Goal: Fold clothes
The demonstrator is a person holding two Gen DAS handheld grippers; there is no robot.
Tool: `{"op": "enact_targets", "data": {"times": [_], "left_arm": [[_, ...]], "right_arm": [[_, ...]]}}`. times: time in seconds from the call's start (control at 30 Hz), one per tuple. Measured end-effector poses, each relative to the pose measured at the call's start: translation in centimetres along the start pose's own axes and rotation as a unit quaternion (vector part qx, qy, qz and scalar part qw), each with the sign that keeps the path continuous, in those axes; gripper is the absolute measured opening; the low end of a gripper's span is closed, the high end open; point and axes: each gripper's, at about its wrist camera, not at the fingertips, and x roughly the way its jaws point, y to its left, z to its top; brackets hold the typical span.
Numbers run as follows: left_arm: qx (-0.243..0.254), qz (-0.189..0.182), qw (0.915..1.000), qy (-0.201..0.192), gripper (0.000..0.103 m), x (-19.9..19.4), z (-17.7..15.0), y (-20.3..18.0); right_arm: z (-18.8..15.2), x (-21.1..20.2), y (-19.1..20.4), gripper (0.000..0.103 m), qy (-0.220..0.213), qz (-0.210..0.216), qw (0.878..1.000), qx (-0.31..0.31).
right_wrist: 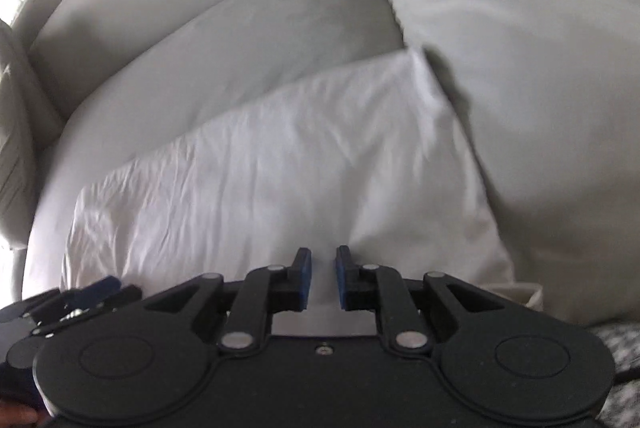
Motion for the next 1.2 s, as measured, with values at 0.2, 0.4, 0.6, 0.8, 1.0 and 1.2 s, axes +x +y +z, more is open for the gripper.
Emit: {"op": "enact_targets", "data": {"times": [0.2,0.4,0.6,0.8,1.0,1.2], "left_arm": [[0.033,-0.073,0.9967,0.012,0.025,-5.6,-6.3,-1.2],[-0.02,-0.071,0.9969,-0.028,0.025,-9.4,-9.6,-0.1],[-0.058,-0.011,0.995,-0.08,0.024,-9.2,-7.5,-0.2],[-0.057,-0.009,0.9926,-0.107,0.022,-6.3,-4.1,-1.9],[-0.042,0.083,0.9923,-0.081,0.027,-3.5,-5.6,-1.3],[-0.156,0.191,0.9678,-0.049,0.024,-5.2,-8.6,5.9]], "right_arm": [[-5.2,-3.9,-1.7,0.012,0.085,0.042,0.995,-0.018],[-8.6,-9.0,-3.5,0.023,0.014,0.07,0.997,0.01],[-7.5,-8.1,-1.8,0.018,-0.071,0.054,0.996,-0.017],[-6.7,-4.6,3.4,0.018,-0.072,0.059,0.99,-0.103],[-7.3,-1.6,4.1,0.015,-0.07,0.036,0.98,-0.18],[-6.7,-4.7,-4.6,0.004,-0.088,-0.07,0.991,-0.075]]}}
